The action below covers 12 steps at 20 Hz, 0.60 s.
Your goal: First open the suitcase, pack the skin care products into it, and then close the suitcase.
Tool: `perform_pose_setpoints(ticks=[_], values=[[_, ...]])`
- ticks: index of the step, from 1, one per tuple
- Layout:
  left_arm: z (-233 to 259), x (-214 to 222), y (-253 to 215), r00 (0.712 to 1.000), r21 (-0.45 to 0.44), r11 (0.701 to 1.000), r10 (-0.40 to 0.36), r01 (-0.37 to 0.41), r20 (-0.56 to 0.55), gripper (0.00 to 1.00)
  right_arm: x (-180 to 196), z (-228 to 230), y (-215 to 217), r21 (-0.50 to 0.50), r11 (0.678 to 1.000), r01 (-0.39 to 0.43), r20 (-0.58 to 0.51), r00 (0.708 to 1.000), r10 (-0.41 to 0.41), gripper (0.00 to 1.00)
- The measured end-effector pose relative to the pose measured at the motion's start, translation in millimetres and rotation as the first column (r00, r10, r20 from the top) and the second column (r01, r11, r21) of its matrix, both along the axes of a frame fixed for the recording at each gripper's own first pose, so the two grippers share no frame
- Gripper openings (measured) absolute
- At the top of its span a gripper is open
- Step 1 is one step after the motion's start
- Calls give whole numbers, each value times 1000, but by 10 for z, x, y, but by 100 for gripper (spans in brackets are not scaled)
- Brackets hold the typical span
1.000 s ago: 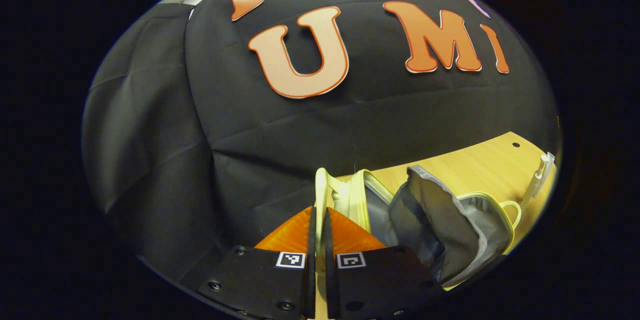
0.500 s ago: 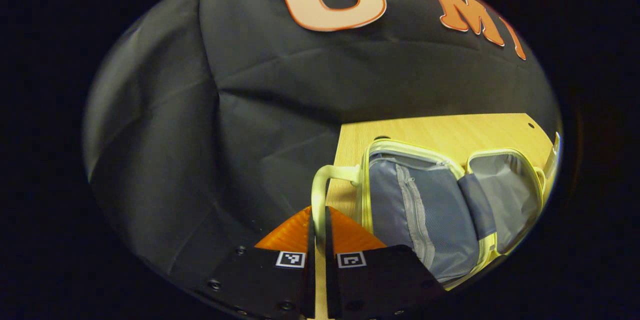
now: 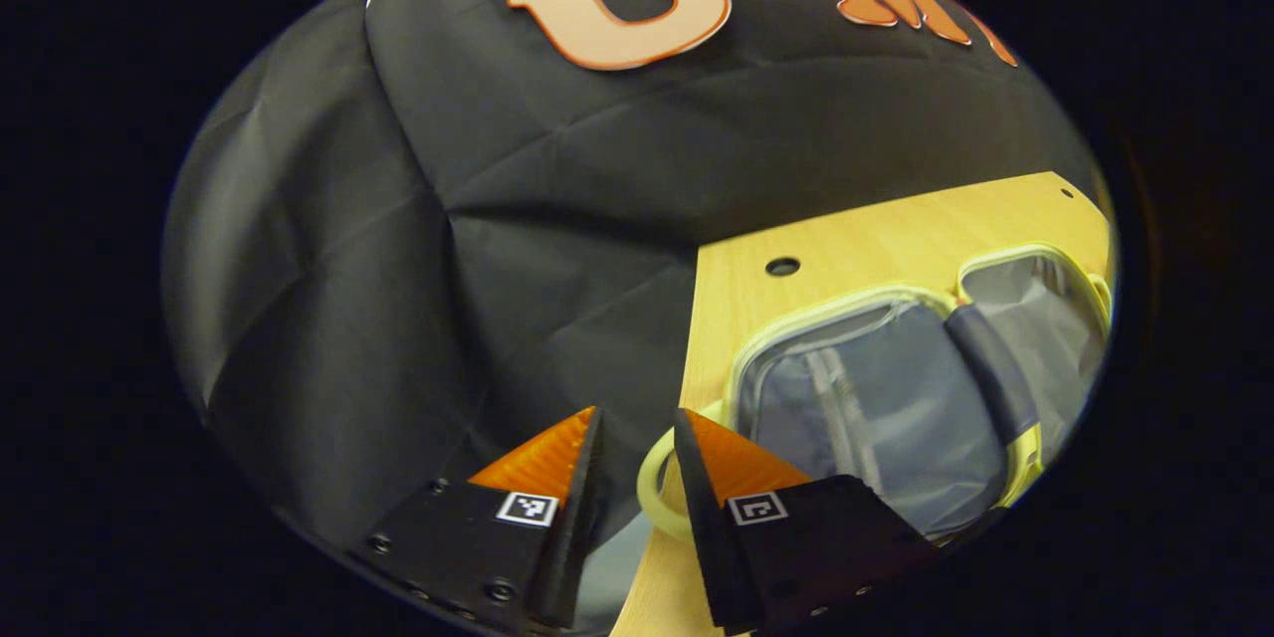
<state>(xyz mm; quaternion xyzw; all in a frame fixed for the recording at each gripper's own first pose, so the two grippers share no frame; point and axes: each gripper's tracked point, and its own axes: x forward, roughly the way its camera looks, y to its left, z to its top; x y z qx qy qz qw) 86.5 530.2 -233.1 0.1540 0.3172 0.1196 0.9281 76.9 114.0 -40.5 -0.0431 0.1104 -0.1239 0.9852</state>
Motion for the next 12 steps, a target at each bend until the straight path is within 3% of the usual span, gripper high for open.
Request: perform_pose_setpoints(ticks=[1,4,5,8,9,12], values=[[181,14,-136,1000,14,1000,-9,9,25,60,6,3,-22,-1,1000,-8,6,1000,8,96],[672,6,-539,993,37,998,-48,44,107,64,38,-16,-126,-8,999,-32,16,999,33,96],[842,-8,-734,989,39,997,-66,61,130,74,57,-13,-168,-9,999,-40,22,999,40,96],[1156,-4,-1238,978,45,994,-104,97,180,92,86,-14,-341,-17,998,-62,38,997,62,96],[1254,15,-1411,973,40,994,-112,106,200,88,87,-18,-400,-19,997,-69,42,997,69,96],[1532,32,-2047,955,29,988,-156,153,251,93,88,-11,-570,-10,996,-89,61,994,89,96]])
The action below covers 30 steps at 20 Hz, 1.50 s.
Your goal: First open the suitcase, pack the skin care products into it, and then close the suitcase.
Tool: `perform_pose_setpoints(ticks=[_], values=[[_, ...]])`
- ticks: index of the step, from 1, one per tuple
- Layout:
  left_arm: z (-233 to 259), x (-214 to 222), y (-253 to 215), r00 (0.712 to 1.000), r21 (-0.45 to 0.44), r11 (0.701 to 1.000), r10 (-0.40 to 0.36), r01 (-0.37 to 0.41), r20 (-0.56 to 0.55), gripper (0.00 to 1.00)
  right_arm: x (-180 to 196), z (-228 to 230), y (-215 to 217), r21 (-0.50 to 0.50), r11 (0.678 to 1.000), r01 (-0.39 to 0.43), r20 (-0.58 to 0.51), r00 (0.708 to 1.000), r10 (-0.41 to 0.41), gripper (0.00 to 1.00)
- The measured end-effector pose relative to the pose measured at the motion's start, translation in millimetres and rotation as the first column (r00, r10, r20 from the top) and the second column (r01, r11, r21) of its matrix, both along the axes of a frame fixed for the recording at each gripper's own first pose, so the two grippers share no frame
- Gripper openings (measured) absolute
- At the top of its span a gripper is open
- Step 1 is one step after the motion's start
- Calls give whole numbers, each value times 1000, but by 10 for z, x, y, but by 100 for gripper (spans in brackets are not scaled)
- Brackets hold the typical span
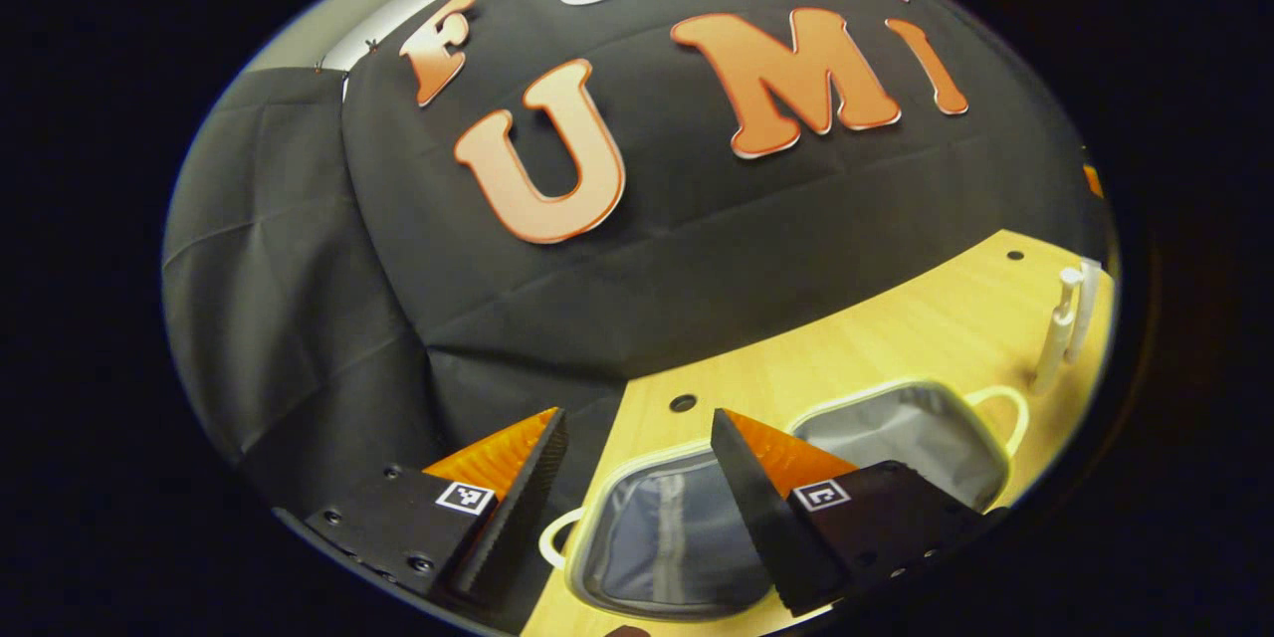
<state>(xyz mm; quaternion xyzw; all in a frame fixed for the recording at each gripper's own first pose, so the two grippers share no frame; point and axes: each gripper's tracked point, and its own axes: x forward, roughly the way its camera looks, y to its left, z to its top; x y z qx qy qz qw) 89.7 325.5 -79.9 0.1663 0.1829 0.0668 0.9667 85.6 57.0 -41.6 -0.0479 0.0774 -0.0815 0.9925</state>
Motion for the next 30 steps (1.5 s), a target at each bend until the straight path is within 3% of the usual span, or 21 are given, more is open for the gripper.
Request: perform_pose_setpoints(ticks=[1,2,10,17,25,30], values=[[79,13,-197,1000,-9,1000,-17,17,14,100,-4,-9,-32,5,1000,-11,3,1000,11,96],[155,12,-402,999,-21,999,-33,34,31,97,-10,-10,-67,7,1000,-21,7,1000,21,96],[572,95,-1894,981,-154,975,-143,163,134,100,-43,-23,-244,37,995,-97,50,994,95,96],[738,71,-2769,962,-247,942,-180,229,204,98,-41,-18,-448,55,991,-123,79,990,119,96],[187,-13,-3563,943,-272,903,-323,334,85,98,-94,-517,-630,81,984,-158,-31,986,161,96],[-457,-110,-3894,934,-309,890,-358,336,-16,98,-111,-968,-692,113,980,-164,-128,976,178,96]])
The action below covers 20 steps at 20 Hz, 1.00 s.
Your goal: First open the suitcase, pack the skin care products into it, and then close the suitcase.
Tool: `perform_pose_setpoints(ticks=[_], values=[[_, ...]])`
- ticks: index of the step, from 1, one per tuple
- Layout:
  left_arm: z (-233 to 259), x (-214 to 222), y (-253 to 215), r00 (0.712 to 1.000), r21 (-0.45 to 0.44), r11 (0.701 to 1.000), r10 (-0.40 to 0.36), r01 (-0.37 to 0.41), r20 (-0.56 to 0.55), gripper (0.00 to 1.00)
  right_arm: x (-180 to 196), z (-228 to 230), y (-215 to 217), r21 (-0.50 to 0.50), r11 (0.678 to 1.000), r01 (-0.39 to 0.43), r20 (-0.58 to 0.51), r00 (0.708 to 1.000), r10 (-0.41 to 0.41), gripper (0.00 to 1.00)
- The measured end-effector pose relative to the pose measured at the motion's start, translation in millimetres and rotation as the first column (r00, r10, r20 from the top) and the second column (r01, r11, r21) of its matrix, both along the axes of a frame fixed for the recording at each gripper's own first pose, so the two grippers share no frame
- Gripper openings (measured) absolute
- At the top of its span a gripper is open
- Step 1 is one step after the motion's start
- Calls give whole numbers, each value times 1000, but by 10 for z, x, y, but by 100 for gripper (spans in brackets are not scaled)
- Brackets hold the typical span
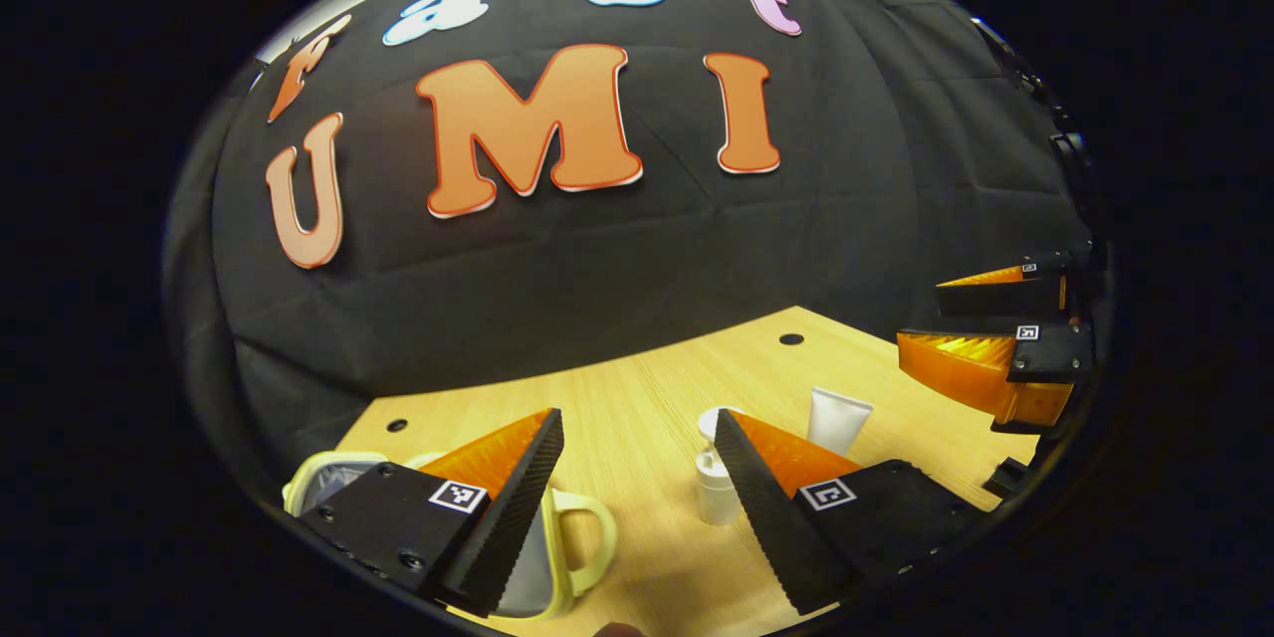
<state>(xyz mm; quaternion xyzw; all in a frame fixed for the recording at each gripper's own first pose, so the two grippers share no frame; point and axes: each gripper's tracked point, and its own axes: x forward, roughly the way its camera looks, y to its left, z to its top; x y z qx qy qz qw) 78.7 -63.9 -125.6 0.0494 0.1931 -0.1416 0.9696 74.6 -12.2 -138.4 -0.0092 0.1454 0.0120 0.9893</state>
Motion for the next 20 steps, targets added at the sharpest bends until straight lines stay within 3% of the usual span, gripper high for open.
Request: perform_pose_setpoints(ticks=[9,16,20], values=[[-1158,-17,-488,982,-8,999,-38,37,-184,99,134,-816,58,5,998,-57,-166,984,57,97],[-1673,159,-613,961,-17,999,-38,35,-273,99,189,-1134,41,24,998,-63,-231,971,66,97],[-1938,216,-745,942,-32,998,-66,59,-328,92,178,-1291,86,32,996,-79,-263,961,85,97]])
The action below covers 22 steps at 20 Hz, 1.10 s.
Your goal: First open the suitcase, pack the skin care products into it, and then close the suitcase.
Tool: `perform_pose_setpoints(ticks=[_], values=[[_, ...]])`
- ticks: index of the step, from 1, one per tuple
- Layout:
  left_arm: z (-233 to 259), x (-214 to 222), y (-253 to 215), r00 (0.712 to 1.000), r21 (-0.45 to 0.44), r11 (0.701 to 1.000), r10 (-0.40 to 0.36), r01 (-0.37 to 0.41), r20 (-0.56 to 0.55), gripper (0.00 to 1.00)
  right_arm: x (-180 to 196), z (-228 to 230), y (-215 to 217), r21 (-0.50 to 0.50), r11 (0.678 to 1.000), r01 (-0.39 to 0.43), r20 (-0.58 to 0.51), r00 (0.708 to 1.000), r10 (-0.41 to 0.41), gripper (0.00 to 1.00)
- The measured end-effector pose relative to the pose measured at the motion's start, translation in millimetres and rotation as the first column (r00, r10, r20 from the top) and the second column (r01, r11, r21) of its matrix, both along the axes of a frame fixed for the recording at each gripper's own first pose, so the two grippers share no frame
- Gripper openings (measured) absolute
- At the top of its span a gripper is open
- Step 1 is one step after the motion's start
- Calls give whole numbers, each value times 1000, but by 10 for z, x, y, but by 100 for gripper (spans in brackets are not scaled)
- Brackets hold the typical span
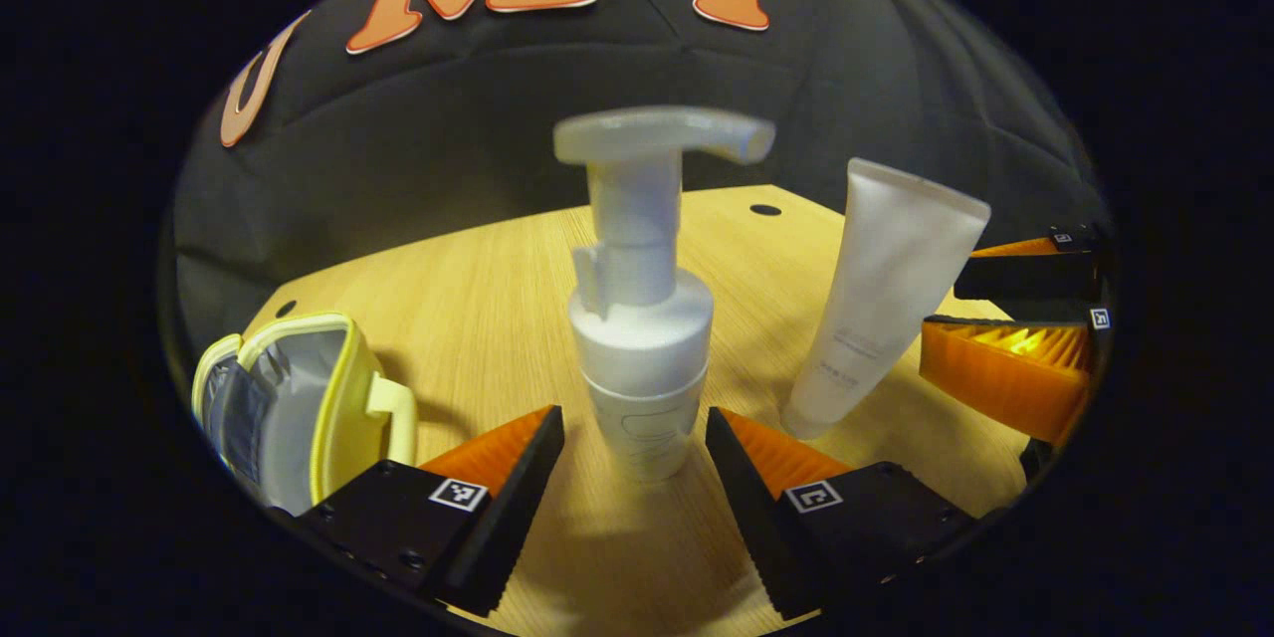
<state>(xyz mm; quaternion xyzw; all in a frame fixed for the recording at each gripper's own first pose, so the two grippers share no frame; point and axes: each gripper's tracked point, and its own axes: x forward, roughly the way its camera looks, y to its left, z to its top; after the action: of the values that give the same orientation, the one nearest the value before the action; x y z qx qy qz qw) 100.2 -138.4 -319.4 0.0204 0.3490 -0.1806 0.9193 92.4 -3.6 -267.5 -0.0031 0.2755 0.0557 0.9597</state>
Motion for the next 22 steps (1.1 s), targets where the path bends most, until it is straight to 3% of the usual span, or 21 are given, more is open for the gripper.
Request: perform_pose_setpoints(ticks=[2,4,5,11,18,22], values=[[-115,17,-35,1000,-1,1000,-7,7,-28,77,5,-90,11,4,1000,-10,-17,1000,11,97],[-178,54,-70,999,-15,1000,-1,1,-40,75,18,-204,35,7,1000,-20,-42,999,20,97],[-160,66,-70,999,-16,1000,0,-1,-41,65,32,-251,52,17,1000,-22,-51,998,23,97],[-59,69,56,996,-20,999,44,-46,-81,63,171,-623,147,48,998,-47,-113,992,52,97],[505,-15,498,995,-18,995,96,-97,-36,63,325,-860,304,57,996,-66,-142,987,73,96],[814,-74,848,991,2,991,134,-134,-9,63,401,-918,362,44,997,-70,-131,988,76,80]])
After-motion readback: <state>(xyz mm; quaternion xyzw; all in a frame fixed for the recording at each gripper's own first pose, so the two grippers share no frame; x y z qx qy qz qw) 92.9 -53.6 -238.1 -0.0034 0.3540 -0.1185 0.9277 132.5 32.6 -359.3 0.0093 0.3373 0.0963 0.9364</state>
